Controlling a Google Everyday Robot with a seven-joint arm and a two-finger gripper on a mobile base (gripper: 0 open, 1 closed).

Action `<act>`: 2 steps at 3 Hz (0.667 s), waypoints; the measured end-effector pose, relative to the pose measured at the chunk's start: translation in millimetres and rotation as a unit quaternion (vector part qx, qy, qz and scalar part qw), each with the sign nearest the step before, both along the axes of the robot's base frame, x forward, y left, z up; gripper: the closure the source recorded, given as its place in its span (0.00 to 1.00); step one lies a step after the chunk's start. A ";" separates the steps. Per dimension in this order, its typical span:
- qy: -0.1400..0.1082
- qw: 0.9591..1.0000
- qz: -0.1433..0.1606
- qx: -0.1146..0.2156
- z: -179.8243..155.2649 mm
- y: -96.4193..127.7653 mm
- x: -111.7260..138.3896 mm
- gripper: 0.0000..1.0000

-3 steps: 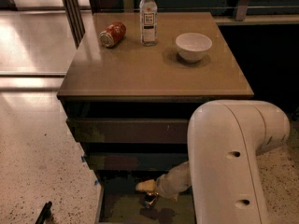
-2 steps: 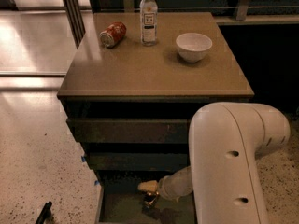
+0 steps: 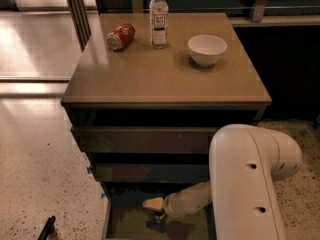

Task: Pick orange can from bottom drawer and place on counter

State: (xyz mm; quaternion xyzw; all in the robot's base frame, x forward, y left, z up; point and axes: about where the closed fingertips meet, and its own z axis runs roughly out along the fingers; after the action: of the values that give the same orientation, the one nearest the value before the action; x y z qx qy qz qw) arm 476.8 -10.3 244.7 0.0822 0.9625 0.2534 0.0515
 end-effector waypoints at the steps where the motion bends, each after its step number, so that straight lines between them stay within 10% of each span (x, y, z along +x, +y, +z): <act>1: 0.005 1.000 0.007 0.005 -18.5 12.1 8.1 0.00; 2: 0.015 1.000 -0.002 -0.001 -38.4 13.8 16.1 0.00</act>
Offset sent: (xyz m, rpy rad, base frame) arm 0.0299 0.0115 -0.0636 -0.0221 0.0542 -0.0310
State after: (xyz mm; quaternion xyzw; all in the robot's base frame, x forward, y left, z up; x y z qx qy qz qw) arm 492.9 3.4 206.3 0.0879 0.9633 0.2509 0.0375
